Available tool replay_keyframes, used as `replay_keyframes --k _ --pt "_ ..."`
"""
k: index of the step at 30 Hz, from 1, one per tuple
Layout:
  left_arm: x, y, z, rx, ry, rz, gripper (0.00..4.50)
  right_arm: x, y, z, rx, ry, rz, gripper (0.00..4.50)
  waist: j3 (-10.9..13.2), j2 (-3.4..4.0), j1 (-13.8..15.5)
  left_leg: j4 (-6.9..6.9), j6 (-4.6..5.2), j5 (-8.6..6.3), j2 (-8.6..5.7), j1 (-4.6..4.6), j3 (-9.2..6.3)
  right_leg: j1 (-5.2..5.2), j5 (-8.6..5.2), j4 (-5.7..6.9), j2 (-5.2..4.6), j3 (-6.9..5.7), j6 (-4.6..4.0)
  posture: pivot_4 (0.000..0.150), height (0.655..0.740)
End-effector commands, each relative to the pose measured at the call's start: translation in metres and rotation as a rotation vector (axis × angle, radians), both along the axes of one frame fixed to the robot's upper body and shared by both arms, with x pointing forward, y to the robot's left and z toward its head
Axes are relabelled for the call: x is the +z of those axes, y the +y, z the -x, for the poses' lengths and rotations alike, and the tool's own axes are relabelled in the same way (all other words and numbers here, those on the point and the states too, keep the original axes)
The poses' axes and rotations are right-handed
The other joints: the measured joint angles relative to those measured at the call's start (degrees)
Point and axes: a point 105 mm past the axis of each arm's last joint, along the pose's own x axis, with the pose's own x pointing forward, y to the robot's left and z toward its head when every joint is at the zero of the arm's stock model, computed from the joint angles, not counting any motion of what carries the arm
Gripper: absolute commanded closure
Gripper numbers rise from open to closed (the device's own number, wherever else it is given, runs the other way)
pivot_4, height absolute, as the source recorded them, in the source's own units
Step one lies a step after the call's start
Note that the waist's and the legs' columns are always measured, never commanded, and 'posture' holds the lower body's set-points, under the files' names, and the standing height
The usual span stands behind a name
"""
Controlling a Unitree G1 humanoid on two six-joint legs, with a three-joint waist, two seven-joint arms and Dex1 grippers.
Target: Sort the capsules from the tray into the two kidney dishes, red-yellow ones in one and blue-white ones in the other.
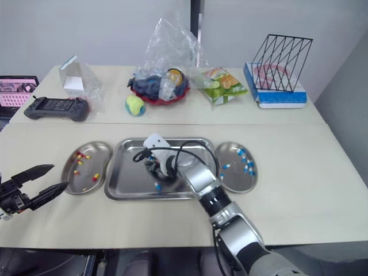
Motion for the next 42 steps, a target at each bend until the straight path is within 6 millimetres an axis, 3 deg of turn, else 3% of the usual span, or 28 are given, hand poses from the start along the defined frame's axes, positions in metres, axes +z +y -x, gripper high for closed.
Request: replay_keyframes --k 1,3,7,10,12,15,18,20,23,25,27,29,33,36,42 --pt "0.01 0.002 0.003 -0.013 -0.025 -0.04 0.0 0.003 -0.001 0.001 -0.001 0.004 -0.011 4.45 0.0 0.0 0.0 0.0 0.0 0.0 0.0 0.0 0.0 0.0 0.0 0.0 0.0 0.0 0.0 0.15 0.7174" --pt "0.011 0.003 0.003 -0.013 -0.023 -0.042 0.0 0.009 0.0 0.002 0.015 -0.011 -0.021 4.45 0.0 0.0 0.1 0.0 0.0 0.0 0.0 0.0 0.0 0.0 0.0 0.0 0.0 0.0 0.0 0.15 0.7174" --pt "0.01 0.001 0.003 -0.027 -0.02 -0.03 0.0 0.05 0.011 0.015 0.122 -0.049 -0.136 4.45 0.0 0.01 0.2 0.0 -0.01 0.01 0.0 -0.06 0.0 -0.05 0.0 0.0 0.0 -0.01 0.0 0.15 0.7174" --pt "0.01 -0.001 0.003 -0.044 -0.014 -0.032 0.0 0.079 0.005 0.021 0.174 -0.078 -0.211 4.45 0.0 0.01 0.1 -0.04 -0.01 0.01 0.01 -0.05 0.0 -0.07 0.0 0.0 0.01 -0.02 -0.01 0.15 0.7174" --pt "0.013 -0.002 0.002 -0.056 -0.029 -0.03 0.0 0.095 -0.005 0.027 0.245 -0.157 -0.208 4.45 0.0 0.02 0.2 -0.04 -0.01 0.01 0.01 -0.06 0.0 -0.07 0.0 0.0 0.0 -0.02 -0.01 0.15 0.7174" --pt "0.015 -0.003 0.002 -0.076 -0.024 0.015 0.0 0.103 -0.029 0.029 0.29 -0.222 -0.167 4.45 0.0 0.01 0.6 -0.04 -0.01 0.01 -0.01 -0.08 0.0 -0.02 -0.01 -0.07 -0.06 -0.1 -0.01 0.15 0.7174" --pt "0.017 -0.001 -0.002 -0.079 -0.025 0.01 0.0 0.113 -0.073 0.024 0.296 -0.278 -0.148 4.45 0.0 -0.01 0.9 -0.03 -0.01 0.01 -0.03 -0.08 0.0 0.0 -0.01 -0.08 -0.08 -0.11 -0.01 0.15 0.7174" --pt "0.016 -0.001 -0.004 -0.08 -0.023 0.011 0.0 0.112 -0.097 0.028 0.33 -0.306 -0.107 4.45 0.0 -0.01 1.0 -0.03 -0.01 0.01 -0.04 -0.07 0.0 0.02 -0.01 -0.11 -0.08 -0.11 0.0 0.15 0.7174" --pt "0.015 -0.001 -0.007 -0.084 -0.015 0.01 0.0 0.104 -0.149 0.019 0.244 -0.3 -0.047 4.45 0.0 -0.01 1.0 -0.04 -0.01 0.01 -0.04 -0.07 0.01 0.01 -0.01 -0.15 -0.07 -0.09 -0.01 0.15 0.7174" --pt "0.015 -0.001 -0.007 -0.088 -0.012 0.01 0.0 0.101 -0.161 0.019 0.233 -0.302 -0.018 4.45 0.0 -0.01 0.7 -0.05 -0.01 0.01 -0.04 -0.06 0.01 0.02 -0.01 -0.15 -0.07 -0.07 -0.01 0.15 0.7174" --pt "0.014 -0.001 -0.01 -0.093 -0.009 0.021 0.0 0.096 -0.191 0.016 0.154 -0.28 -0.019 4.45 0.0 -0.01 0.3 -0.06 0.0 0.01 -0.04 -0.03 0.02 0.0 -0.01 -0.12 -0.02 0.0 -0.01 0.15 0.7174" --pt "0.013 -0.002 -0.013 -0.095 -0.009 0.029 0.0 0.094 -0.209 0.017 0.108 -0.263 -0.035 4.45 0.0 -0.01 0.4 -0.09 0.0 0.01 -0.03 -0.01 0.0 0.0 -0.04 -0.09 0.0 -0.02 -0.05 0.15 0.7174" --pt "0.009 -0.003 -0.016 -0.108 0.001 0.034 0.0 0.072 -0.242 0.021 0.013 -0.217 0.011 4.45 0.0 -0.01 0.5 -0.09 0.0 0.01 -0.05 -0.01 0.02 0.01 -0.04 -0.12 -0.02 0.01 -0.05 0.15 0.7174" --pt "0.008 -0.005 -0.018 -0.118 0.006 0.024 0.0 0.052 -0.257 0.029 -0.023 -0.161 0.063 4.45 0.0 -0.01 0.6 -0.09 0.0 0.01 -0.05 -0.02 0.02 0.02 -0.03 -0.12 -0.02 0.02 -0.05 0.15 0.7174" --pt "0.006 -0.008 -0.022 -0.133 0.008 0.013 0.0 0.036 -0.258 0.034 -0.049 -0.125 0.077 4.45 0.0 -0.01 0.4 -0.08 0.0 0.01 -0.07 0.04 0.02 0.02 -0.04 -0.07 -0.01 0.05 -0.05 0.15 0.7174"
